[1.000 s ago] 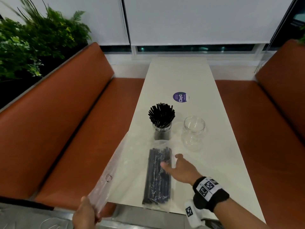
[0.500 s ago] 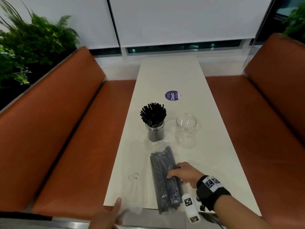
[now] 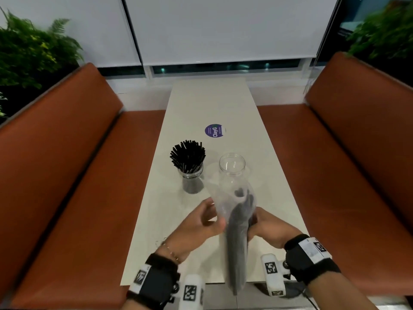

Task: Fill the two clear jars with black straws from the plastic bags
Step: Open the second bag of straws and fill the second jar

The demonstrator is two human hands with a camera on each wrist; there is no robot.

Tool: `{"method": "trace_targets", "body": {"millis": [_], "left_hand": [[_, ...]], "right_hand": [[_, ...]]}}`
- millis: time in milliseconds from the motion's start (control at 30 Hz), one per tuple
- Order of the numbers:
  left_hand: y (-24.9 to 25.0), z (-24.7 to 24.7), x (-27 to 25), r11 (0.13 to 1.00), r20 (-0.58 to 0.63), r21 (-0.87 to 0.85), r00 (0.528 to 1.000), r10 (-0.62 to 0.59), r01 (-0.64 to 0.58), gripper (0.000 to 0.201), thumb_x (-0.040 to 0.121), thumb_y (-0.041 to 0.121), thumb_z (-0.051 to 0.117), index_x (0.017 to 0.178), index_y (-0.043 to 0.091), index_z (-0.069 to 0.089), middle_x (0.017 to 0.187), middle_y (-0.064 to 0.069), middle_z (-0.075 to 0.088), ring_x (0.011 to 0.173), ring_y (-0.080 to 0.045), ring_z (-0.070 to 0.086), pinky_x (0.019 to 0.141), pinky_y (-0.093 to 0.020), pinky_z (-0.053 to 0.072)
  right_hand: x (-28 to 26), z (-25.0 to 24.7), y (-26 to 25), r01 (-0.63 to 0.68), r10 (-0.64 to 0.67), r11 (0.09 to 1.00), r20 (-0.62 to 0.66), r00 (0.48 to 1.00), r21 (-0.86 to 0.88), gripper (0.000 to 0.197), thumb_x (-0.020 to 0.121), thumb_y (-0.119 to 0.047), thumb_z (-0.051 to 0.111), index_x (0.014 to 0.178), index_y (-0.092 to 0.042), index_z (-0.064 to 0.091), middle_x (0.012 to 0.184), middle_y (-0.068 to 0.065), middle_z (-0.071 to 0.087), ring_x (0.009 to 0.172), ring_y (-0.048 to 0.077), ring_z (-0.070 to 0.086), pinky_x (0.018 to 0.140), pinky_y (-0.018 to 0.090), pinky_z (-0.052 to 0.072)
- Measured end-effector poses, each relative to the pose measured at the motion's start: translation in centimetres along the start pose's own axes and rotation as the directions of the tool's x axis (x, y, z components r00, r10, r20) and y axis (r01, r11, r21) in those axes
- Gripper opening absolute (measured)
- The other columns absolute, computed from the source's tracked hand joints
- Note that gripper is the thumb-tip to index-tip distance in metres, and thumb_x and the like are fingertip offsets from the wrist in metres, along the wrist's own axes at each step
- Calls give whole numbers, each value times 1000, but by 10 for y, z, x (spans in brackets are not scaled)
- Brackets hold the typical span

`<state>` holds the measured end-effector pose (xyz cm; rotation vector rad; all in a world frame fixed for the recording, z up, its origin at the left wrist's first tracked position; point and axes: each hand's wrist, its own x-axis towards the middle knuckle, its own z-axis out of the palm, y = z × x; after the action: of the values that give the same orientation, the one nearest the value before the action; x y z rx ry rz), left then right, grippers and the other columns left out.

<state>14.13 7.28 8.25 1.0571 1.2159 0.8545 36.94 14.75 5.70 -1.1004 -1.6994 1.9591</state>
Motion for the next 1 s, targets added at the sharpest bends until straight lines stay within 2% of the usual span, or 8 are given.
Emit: {"method": "trace_targets", "body": {"millis": [133,267,400,533,667,767,900,1000], "left_hand": [[12,21,22,988,17,-133,997,81,-78,73,81,44,87,130,-3,60,115,-17,68,108,-22,60,100,-33,49],[18,20,29,969,-51,-234,997,65,-76,78,63,28,97,113,-19,60,104,-19,72,97,-27,68,93,-36,54],[29,23,30,938,-117,-329,990,72,-107,36,75,6,89,107,2,73,96,-12,82,80,-18,78,77,-28,64],[37,28,26,940,-218,-287,968,123,-184,48,73,10,84,118,15,68,96,1,81,87,-14,72,85,-30,57],[32,32,28,955,-363,-210,924,123,-209,55,66,35,92,102,-1,71,98,-13,72,95,-24,62,95,-43,53],[29,24,22,957,-450,-198,887,104,-212,71,67,47,94,98,-9,64,95,-14,63,92,-27,56,91,-50,54],[38,18,8,969,-562,-67,811,161,-238,11,79,29,84,80,22,75,80,6,70,88,-23,59,73,-23,55],[53,19,-2,925,-602,307,707,371,-224,62,64,50,94,116,28,68,111,10,71,106,-20,65,89,-29,52]], "right_hand": [[-11,-10,-4,41,-41,999,-51,998,-3,64,61,17,66,122,-2,67,107,17,78,94,19,76,76,29,61],[-25,-28,-3,24,-28,998,-78,997,-53,59,72,32,64,121,0,68,106,13,80,93,18,76,78,29,62],[-36,-47,3,35,-43,996,-96,994,-79,41,70,18,76,108,3,75,107,24,80,100,27,77,93,47,61],[-50,-64,-7,136,-129,990,-141,982,40,53,75,11,87,122,-2,67,121,21,73,112,33,73,94,40,59],[-57,-70,-16,198,-168,978,-326,930,61,34,73,-18,89,105,-12,78,103,5,81,91,19,75,81,25,59],[-60,-79,-15,188,-194,980,-478,856,-61,20,79,-22,87,91,-7,82,90,12,83,77,20,71,76,27,59],[-71,-87,-17,163,-232,971,-527,817,-175,10,82,-17,89,88,-10,86,77,14,81,61,7,66,61,17,56],[-75,-84,-20,169,-259,962,-521,814,-214,8,86,-10,86,93,-7,86,79,17,81,60,7,69,60,18,58]]}}
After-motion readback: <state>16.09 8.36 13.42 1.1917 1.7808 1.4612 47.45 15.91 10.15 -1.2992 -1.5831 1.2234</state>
